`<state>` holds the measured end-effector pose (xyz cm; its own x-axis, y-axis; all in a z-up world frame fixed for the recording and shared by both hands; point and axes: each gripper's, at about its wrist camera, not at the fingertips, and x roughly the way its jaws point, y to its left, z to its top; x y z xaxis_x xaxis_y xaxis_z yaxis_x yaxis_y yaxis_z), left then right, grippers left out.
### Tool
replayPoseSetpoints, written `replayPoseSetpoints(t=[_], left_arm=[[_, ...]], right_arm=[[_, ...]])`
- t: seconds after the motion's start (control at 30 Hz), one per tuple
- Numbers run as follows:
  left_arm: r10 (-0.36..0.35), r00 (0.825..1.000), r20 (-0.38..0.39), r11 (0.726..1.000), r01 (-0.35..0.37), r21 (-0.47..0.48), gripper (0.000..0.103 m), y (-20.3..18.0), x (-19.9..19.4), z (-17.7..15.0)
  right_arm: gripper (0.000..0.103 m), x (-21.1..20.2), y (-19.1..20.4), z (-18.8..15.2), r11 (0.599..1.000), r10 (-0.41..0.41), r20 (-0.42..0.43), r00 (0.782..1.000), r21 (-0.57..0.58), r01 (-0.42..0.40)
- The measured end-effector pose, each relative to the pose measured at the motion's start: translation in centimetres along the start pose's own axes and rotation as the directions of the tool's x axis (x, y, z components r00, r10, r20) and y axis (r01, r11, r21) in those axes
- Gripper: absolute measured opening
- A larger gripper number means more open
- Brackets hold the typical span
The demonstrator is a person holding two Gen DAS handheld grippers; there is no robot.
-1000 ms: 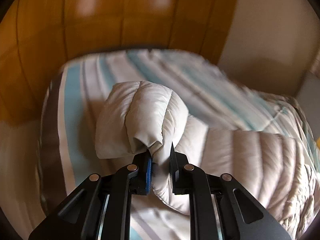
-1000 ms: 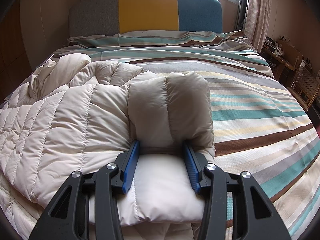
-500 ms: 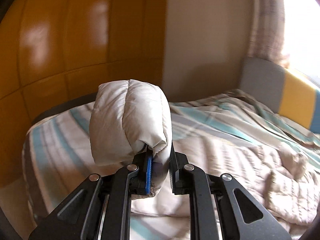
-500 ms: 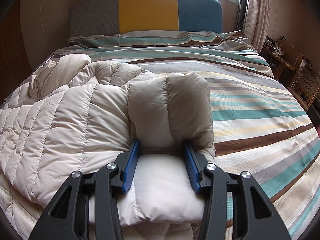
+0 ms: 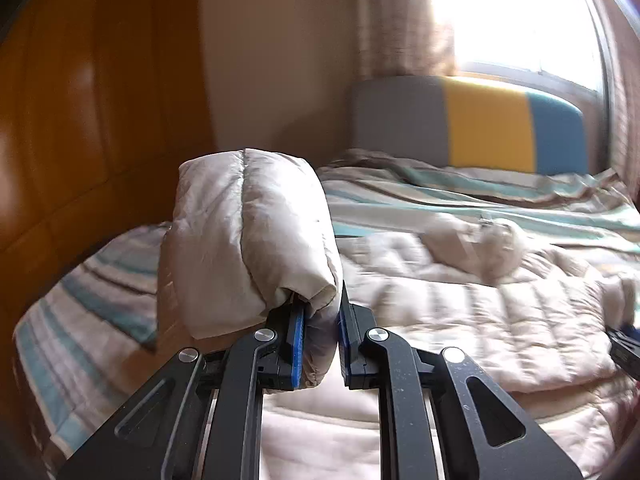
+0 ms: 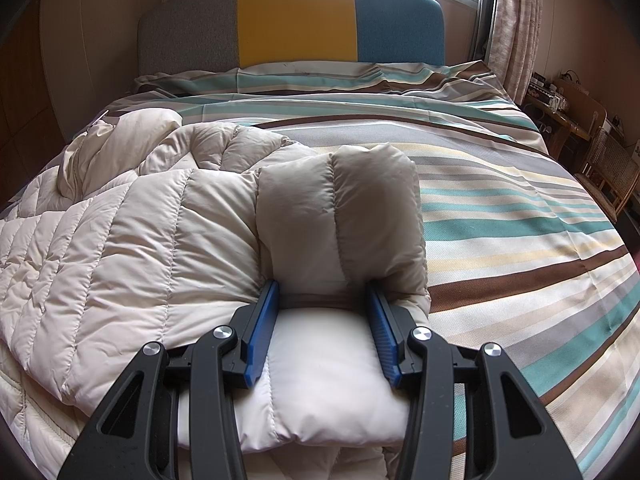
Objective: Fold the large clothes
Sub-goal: 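Fold the sleeve across the jacket body with the left gripper and release while the right holds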
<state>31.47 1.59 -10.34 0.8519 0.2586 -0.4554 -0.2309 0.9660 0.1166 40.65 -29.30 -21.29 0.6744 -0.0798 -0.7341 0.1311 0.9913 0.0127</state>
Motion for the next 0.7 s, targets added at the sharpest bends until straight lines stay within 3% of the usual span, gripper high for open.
replayPoseSetpoints(t=[0.27, 0.7], left_arm=[[-0.128, 0.992, -0.018, 0.98, 0.129, 0.151, 0.014, -7.7, -0.4, -0.5], [-0.264, 0.958, -0.116, 0.938, 0.283, 0.2, 0.014, -14.3, 0.5, -1.1]], right_arm=[[0.045, 0.0, 0.0, 0.0, 1.0, 0.001, 0.0, 1.0, 0.001, -0.001], [0.045, 0.0, -0.1, 0.0, 1.0, 0.002, 0.0, 1.0, 0.002, -0.002]])
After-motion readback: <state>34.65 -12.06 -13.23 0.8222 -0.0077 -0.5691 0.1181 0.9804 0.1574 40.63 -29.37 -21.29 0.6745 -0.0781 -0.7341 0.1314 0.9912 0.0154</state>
